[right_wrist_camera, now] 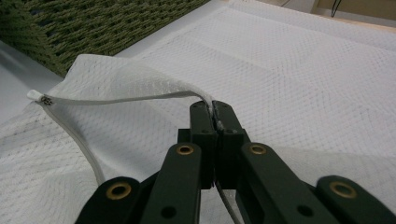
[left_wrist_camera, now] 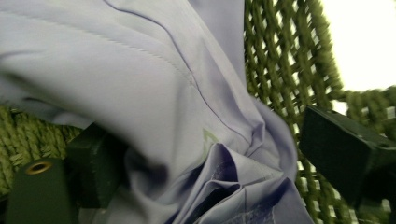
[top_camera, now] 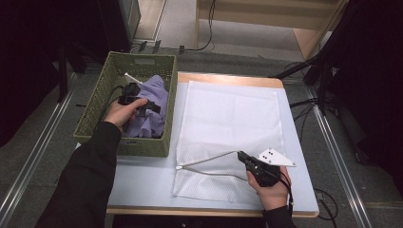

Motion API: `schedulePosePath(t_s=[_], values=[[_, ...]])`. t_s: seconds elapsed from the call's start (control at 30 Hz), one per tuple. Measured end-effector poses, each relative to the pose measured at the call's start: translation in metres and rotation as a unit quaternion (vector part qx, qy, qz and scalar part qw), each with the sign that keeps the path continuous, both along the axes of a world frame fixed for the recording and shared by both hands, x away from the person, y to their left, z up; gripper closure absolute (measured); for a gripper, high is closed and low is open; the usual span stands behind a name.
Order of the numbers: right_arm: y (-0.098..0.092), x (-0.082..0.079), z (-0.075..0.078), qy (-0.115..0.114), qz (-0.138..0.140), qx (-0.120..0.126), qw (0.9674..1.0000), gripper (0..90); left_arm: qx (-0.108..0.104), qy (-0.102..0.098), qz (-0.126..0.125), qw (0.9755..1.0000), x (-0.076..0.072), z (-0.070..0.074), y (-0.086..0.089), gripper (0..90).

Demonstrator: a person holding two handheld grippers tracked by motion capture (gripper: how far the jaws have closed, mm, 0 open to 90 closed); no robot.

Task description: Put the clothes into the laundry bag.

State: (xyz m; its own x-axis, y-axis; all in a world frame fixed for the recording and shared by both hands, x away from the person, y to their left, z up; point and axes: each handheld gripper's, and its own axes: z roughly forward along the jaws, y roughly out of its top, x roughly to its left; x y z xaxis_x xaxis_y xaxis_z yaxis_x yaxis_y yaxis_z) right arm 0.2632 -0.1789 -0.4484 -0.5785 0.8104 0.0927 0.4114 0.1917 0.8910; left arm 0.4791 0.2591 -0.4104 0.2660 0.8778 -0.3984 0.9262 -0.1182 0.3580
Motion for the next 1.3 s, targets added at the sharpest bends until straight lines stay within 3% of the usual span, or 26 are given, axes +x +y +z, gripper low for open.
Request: schedulePosePath(t_s=[0.03,0.07,0.2,0.27,0.3,0.33,0.37,0.4,0.43,0.47,0.53,0.6,0.67,0.7,0.73,0.77,0.8,0.83,0.9,1.03,1.13,1.17,1.2,1.27,1.3], values=[[0.0,0.0,0.0,0.0,0.0,0.0,1.0,89.4,0.0,0.0,0.0,1.0,0.0,0.0,0.0,10.6],[0.0,0.0,0.0,0.0,0.0,0.0,1.0,89.4,0.029,0.005,-0.015,0.9995,0.001,-0.003,-0.008,10.3],[-0.001,0.0,0.0,0.0,0.0,0.001,1.0,89.4,0.079,0.009,-0.039,0.9961,0.0,-0.008,-0.019,9.8],[-0.001,0.0,0.0,0.0,0.001,0.001,1.0,89.4,0.113,0.011,-0.046,0.9924,-0.001,-0.013,-0.024,9.9],[-0.001,0.0,0.0,0.0,0.001,0.001,1.0,89.4,0.135,0.01,-0.053,0.9894,-0.002,-0.016,-0.027,10.2],[-0.001,0.0,0.0,0.0,0.001,0.001,1.0,89.4,0.135,0.01,-0.053,0.9894,-0.002,-0.016,-0.027,10.3],[0.0,0.0,0.0,-0.001,0.001,0.001,1.0,89.4,0.158,0.002,-0.059,0.9857,-0.003,-0.019,-0.031,10.3],[0.0,0.0,0.0,-0.001,0.001,0.001,1.0,89.4,0.192,-0.013,-0.079,0.9782,-0.007,-0.022,-0.036,11.1],[0.0,0.0,0.0,-0.001,0.001,0.0,1.0,89.4,0.204,-0.021,-0.082,0.9753,-0.008,-0.024,-0.039,11.1],[0.0,0.0,0.0,-0.001,0.001,0.0,1.0,89.4,0.211,-0.026,-0.083,0.9736,-0.009,-0.025,-0.041,11.2],[0.0,0.0,0.0,-0.001,0.001,0.0,1.0,89.4,0.212,-0.023,-0.08,0.9736,-0.009,-0.024,-0.04,11.8],[0.0,-0.001,0.0,-0.001,0.001,0.0,1.0,89.4,0.214,-0.028,-0.076,0.9735,-0.009,-0.022,-0.037,20.8],[0.0,-0.001,0.0,-0.002,0.001,0.0,1.0,89.4,0.213,-0.034,-0.074,0.9737,-0.01,-0.021,-0.036,23.7],[0.0,-0.001,0.0,-0.002,0.001,-0.001,1.0,89.3,0.228,-0.039,-0.068,0.9705,-0.01,-0.019,-0.034,29.1],[0.0,-0.001,0.0,-0.002,0.001,0.0,1.0,89.4,0.223,-0.037,-0.059,0.9722,-0.009,-0.017,-0.032,41.3],[0.0,-0.001,0.0,-0.002,0.001,0.0,1.0,89.4,0.216,-0.036,-0.053,0.9742,-0.008,-0.017,-0.029,46.3],[0.0,-0.001,0.0,-0.002,0.001,0.0,1.0,89.4,0.216,-0.036,-0.053,0.9742,-0.008,-0.017,-0.029,48.5],[0.0,-0.001,0.0,-0.002,0.001,-0.001,1.0,89.4,0.199,-0.033,-0.048,0.9783,-0.008,-0.015,-0.027,57.0],[0.0,-0.001,0.0,-0.002,0.001,-0.001,1.0,89.4,0.203,-0.034,-0.044,0.9777,-0.007,-0.014,-0.025,68.3],[-0.001,0.0,0.0,-0.003,0.001,0.0,1.0,89.4,0.174,-0.03,-0.043,0.9833,-0.007,-0.009,-0.021,78.3],[-0.002,-0.001,0.0,-0.002,0.001,0.0,1.0,89.4,0.144,-0.056,-0.026,0.9877,-0.009,0.002,-0.015,79.5],[-0.002,-0.001,0.0,-0.002,0.001,0.001,1.0,89.4,0.144,-0.056,-0.026,0.9877,-0.009,0.002,-0.015,79.7],[-0.002,0.0,0.0,-0.002,0.001,0.002,1.0,89.4,0.125,-0.09,-0.011,0.988,-0.012,0.01,-0.013,79.7],[-0.002,0.0,0.0,-0.002,0.0,0.002,1.0,89.4,0.111,-0.127,0.005,0.9857,-0.015,0.02,-0.01,79.8],[-0.002,0.0,0.0,-0.002,0.0,0.002,1.0,89.4,0.111,-0.127,0.005,0.9857,-0.015,0.02,-0.01,79.8]])
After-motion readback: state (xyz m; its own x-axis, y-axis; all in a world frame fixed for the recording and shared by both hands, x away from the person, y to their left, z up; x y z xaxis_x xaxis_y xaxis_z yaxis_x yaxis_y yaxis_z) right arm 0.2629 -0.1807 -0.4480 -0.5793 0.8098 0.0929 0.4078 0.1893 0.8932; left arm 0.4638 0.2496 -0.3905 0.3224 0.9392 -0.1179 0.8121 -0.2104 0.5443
